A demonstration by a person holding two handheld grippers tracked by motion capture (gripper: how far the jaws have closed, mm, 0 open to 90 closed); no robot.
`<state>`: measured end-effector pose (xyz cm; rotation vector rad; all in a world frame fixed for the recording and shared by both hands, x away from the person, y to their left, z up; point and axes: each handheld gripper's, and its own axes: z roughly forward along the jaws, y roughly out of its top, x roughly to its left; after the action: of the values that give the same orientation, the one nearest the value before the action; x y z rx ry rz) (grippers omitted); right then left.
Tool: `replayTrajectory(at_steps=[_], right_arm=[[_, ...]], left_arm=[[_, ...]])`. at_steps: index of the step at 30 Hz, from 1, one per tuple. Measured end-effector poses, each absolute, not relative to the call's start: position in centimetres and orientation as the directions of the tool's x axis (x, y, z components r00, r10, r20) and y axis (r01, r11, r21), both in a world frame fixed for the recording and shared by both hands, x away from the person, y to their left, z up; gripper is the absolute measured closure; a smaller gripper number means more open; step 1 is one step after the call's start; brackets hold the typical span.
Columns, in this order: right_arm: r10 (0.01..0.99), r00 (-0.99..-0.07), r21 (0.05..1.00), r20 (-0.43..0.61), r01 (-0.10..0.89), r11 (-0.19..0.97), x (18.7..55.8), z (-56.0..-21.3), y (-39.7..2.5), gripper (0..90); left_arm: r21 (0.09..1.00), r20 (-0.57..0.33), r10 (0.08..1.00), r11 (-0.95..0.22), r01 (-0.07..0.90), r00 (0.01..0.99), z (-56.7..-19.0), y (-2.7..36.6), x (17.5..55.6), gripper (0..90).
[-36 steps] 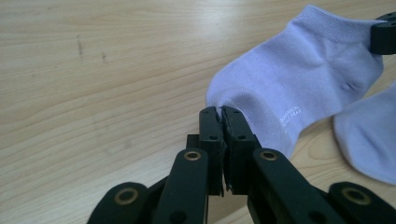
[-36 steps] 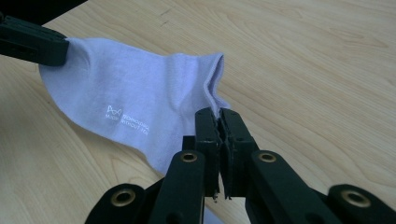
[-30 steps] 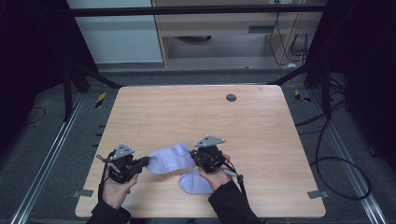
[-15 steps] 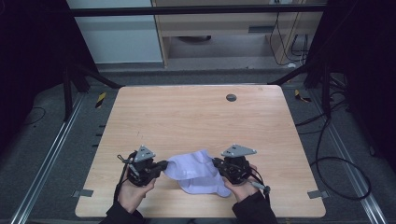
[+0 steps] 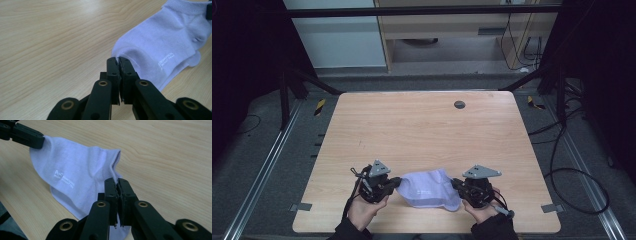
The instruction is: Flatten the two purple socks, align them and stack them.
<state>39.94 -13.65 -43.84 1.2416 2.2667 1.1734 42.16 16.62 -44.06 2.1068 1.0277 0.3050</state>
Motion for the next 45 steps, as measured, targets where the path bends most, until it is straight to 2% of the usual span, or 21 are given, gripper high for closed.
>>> replayTrajectory(at_steps=[16, 38, 41, 45], right_arm=[[0.81, -0.573, 0.747, 0.124, 0.591, 0.303, 38.8, -45.1, -14.7, 87.5], [0.826, -0.55, 0.693, 0.122, 0.643, 0.326, 40.0, -47.3, -14.8, 87.1], [0.829, -0.549, 0.691, 0.108, 0.641, 0.335, 40.1, -47.5, -14.8, 86.7], [0.831, -0.549, 0.698, 0.089, 0.629, 0.341, 40.1, -47.8, -14.8, 81.9]], left_arm=[[0.691, -0.115, 0.733, -0.426, 0.584, 0.67, -45.5, 15.3, 42.1, 86.9], [0.652, -0.098, 0.739, -0.459, 0.604, 0.667, -47.4, 14.6, 42.9, 85.7], [0.652, -0.095, 0.738, -0.46, 0.602, 0.668, -47.6, 14.6, 43.0, 82.0], [0.655, -0.09, 0.743, -0.458, 0.601, 0.663, -47.4, 14.9, 43.1, 70.8]])
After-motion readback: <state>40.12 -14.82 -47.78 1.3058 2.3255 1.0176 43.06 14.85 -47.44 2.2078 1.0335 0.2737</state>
